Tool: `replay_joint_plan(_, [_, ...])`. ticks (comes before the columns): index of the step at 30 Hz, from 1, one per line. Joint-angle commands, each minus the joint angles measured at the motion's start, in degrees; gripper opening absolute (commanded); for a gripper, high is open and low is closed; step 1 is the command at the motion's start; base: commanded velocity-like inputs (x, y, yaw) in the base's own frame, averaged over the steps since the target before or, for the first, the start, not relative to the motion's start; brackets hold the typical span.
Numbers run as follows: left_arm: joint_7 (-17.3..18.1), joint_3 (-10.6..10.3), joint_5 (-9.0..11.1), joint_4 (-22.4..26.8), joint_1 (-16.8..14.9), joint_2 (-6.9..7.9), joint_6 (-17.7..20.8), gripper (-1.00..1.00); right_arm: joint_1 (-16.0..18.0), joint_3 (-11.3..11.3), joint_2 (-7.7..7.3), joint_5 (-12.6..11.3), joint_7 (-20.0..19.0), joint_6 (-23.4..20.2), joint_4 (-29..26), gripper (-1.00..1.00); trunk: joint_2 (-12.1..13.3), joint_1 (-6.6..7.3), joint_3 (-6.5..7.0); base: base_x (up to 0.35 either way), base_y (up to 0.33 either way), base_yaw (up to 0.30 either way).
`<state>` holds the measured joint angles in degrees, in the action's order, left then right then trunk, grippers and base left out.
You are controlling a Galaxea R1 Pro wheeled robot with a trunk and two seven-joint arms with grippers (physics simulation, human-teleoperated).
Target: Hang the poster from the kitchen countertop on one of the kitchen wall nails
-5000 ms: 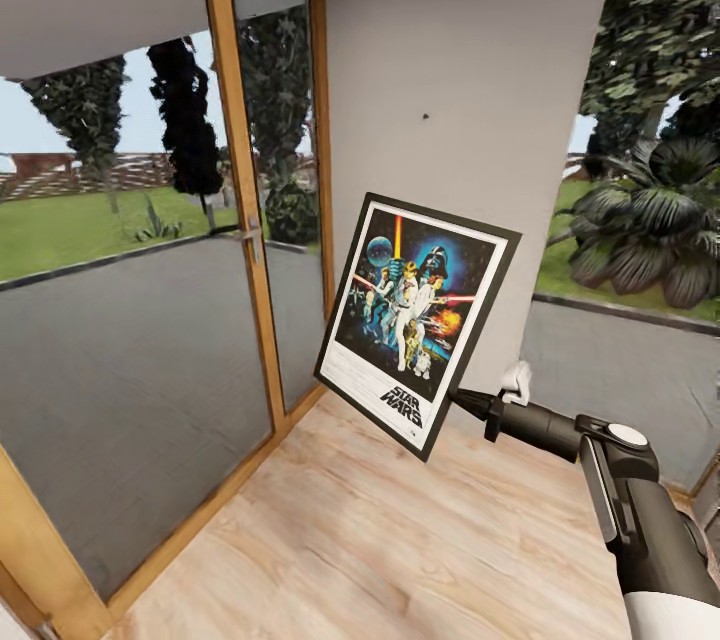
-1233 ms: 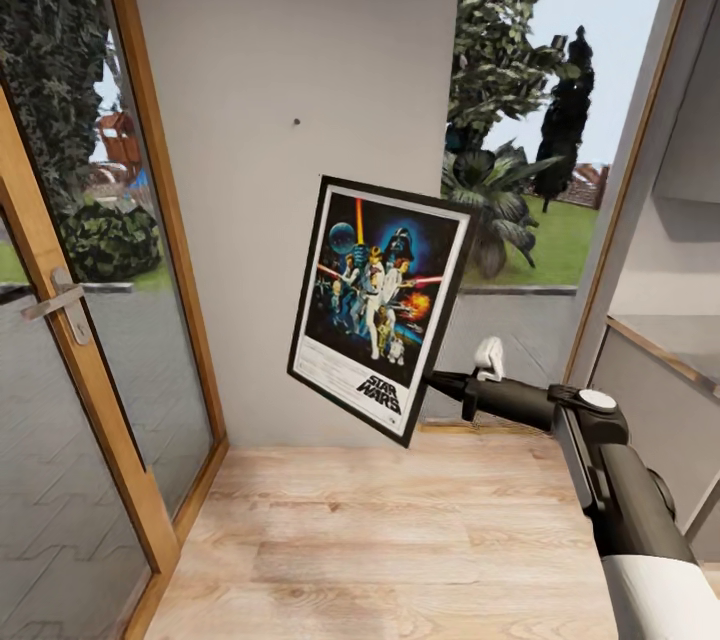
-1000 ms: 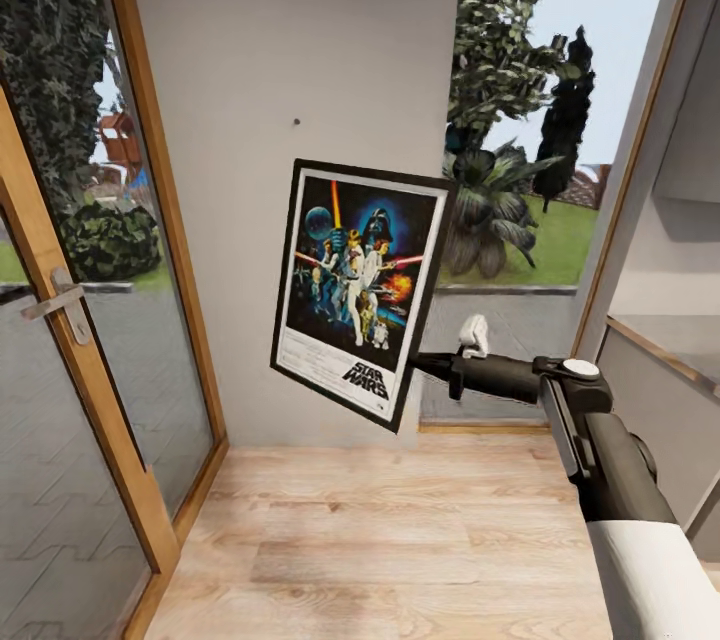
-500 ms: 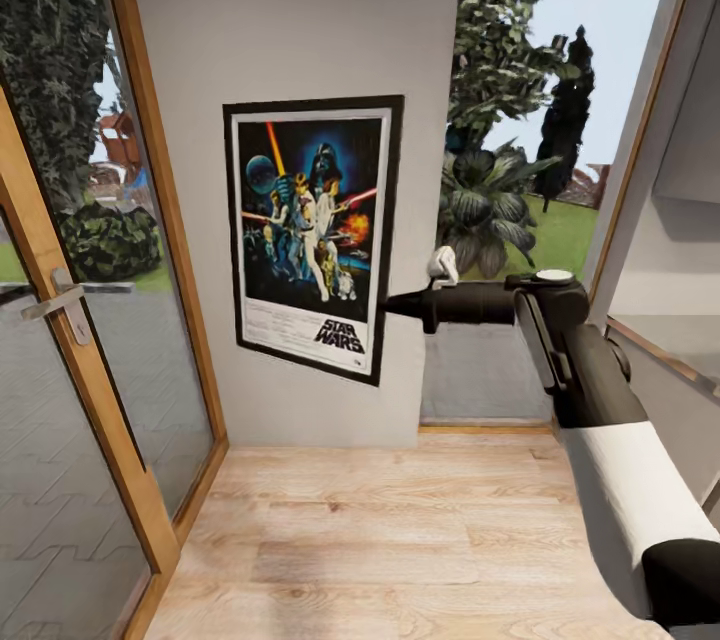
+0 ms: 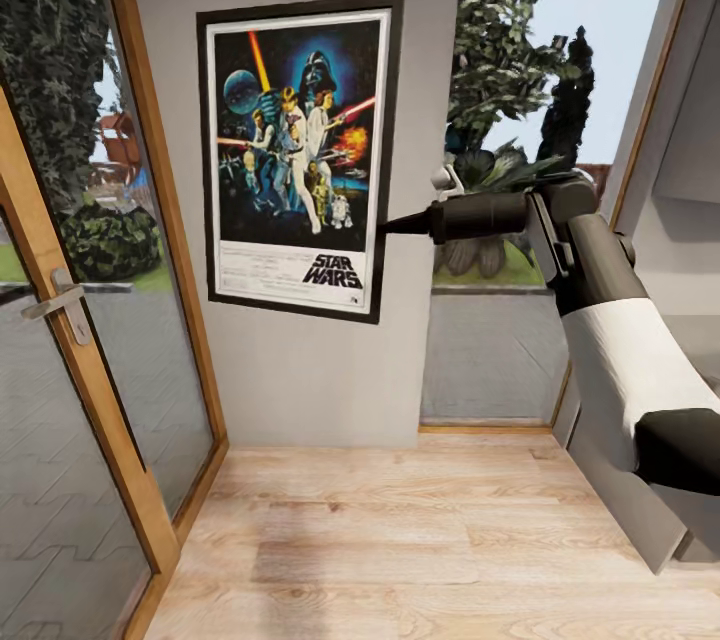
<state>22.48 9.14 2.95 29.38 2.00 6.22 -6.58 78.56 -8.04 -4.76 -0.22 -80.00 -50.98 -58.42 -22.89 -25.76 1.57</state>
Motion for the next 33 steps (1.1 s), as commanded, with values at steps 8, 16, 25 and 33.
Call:
replay_joint_plan(8, [0.37, 0.18, 0.39, -1.78, 0.03, -0.04, -0.02, 1.00, 0.33, -0.15, -0.24, -0.13, -3.31, -0.45, -0.17, -1.00, -0.03, -0.02, -0.01, 0.000, 0.000, 0.000])
replay_joint_plan(16, [0.37, 0.18, 0.39, -1.87, 0.03, -0.07, -0.09, 1.00, 0.29, -0.13, -0.25, -0.13, -3.52, 0.12, -1.45, -1.00, -0.03, -0.02, -0.01, 0.000, 0.000, 0.000])
replay_joint_plan(25, [0.37, 0.18, 0.39, -1.87, 0.03, -0.05, -0.10, 1.00, 0.28, -0.20, -0.34, -0.05, -3.51, 0.46, -3.06, -1.00, -0.03, -0.02, -0.01, 0.000, 0.000, 0.000])
replay_joint_plan(33, [0.37, 0.18, 0.39, -1.87, 0.03, -0.07, -0.10, 1.00, 0.28, -0.22, -0.34, 0.50, -3.50, 0.52, -3.10, -1.00, -0.03, -0.02, -0.01, 0.000, 0.000, 0.000])
